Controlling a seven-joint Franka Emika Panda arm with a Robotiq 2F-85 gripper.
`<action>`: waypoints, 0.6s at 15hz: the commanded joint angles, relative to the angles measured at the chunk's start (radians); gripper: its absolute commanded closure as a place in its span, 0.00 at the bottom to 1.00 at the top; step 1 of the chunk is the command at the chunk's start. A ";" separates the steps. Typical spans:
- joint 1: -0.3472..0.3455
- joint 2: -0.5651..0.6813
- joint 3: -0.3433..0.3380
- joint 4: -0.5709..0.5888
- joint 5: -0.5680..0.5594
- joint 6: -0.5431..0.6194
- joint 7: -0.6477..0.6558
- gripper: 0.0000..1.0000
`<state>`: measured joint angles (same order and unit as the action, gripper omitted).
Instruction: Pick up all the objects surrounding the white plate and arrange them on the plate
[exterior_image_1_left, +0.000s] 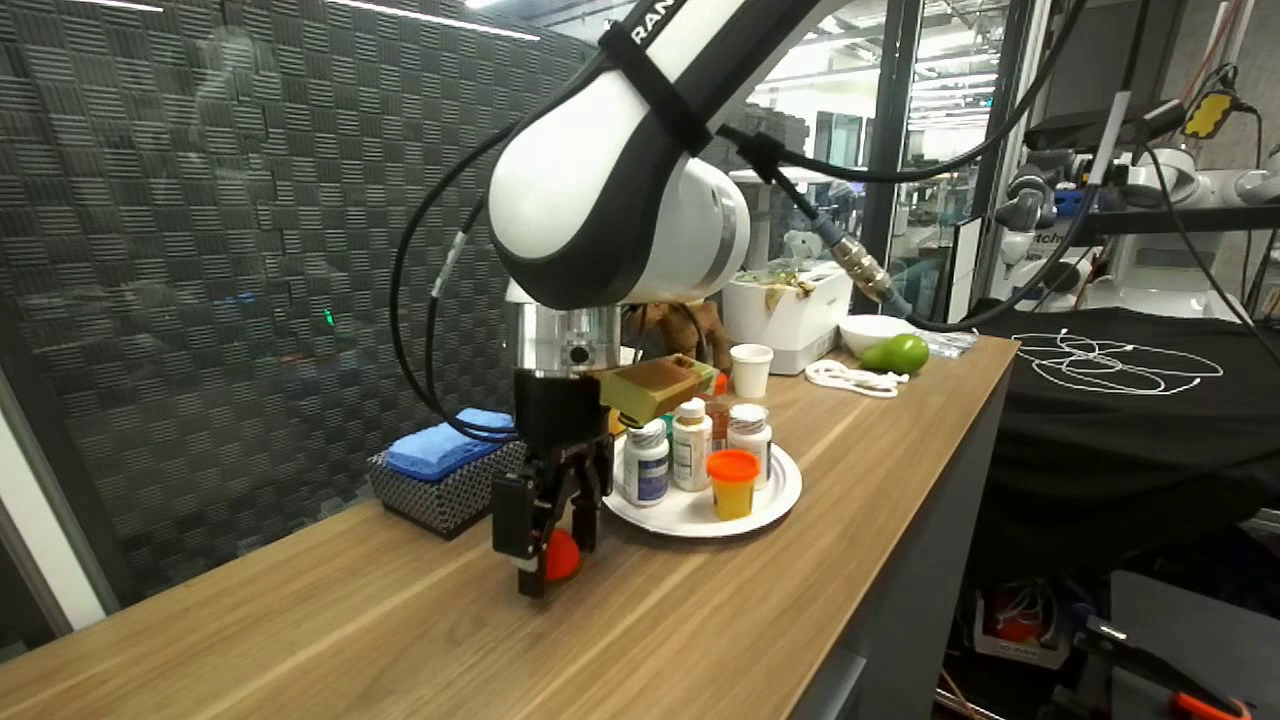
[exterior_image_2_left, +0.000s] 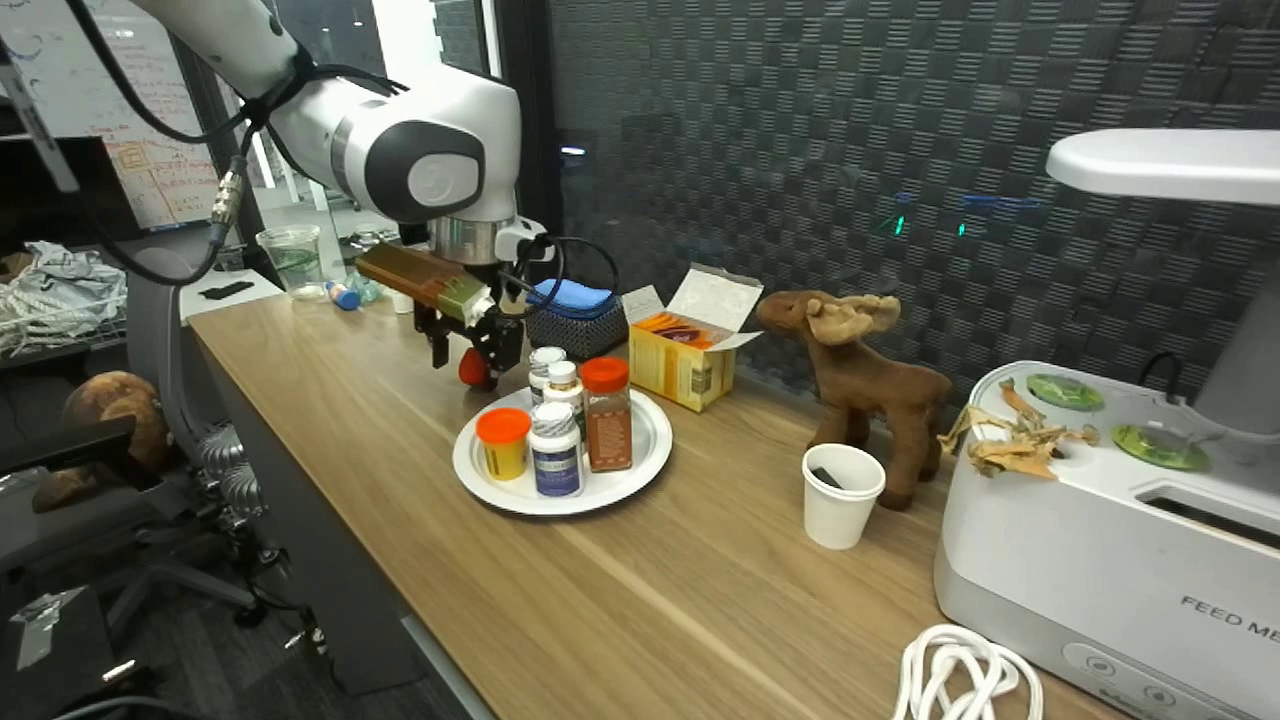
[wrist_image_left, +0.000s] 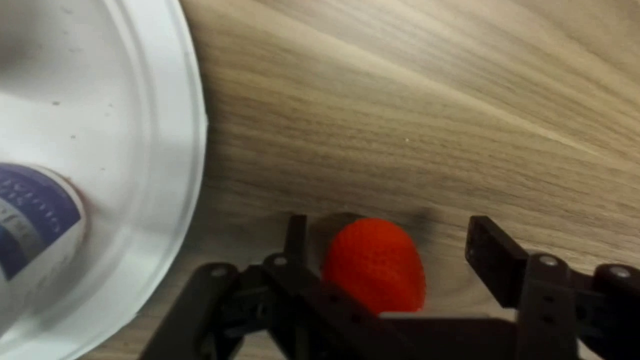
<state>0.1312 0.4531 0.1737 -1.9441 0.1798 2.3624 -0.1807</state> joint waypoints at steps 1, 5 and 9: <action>-0.013 0.020 0.011 0.038 -0.006 0.003 -0.012 0.47; -0.019 0.007 0.010 0.046 -0.004 -0.001 -0.010 0.77; -0.045 -0.060 0.029 0.023 0.034 -0.029 -0.030 0.77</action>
<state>0.1132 0.4554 0.1789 -1.9086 0.1831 2.3605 -0.1835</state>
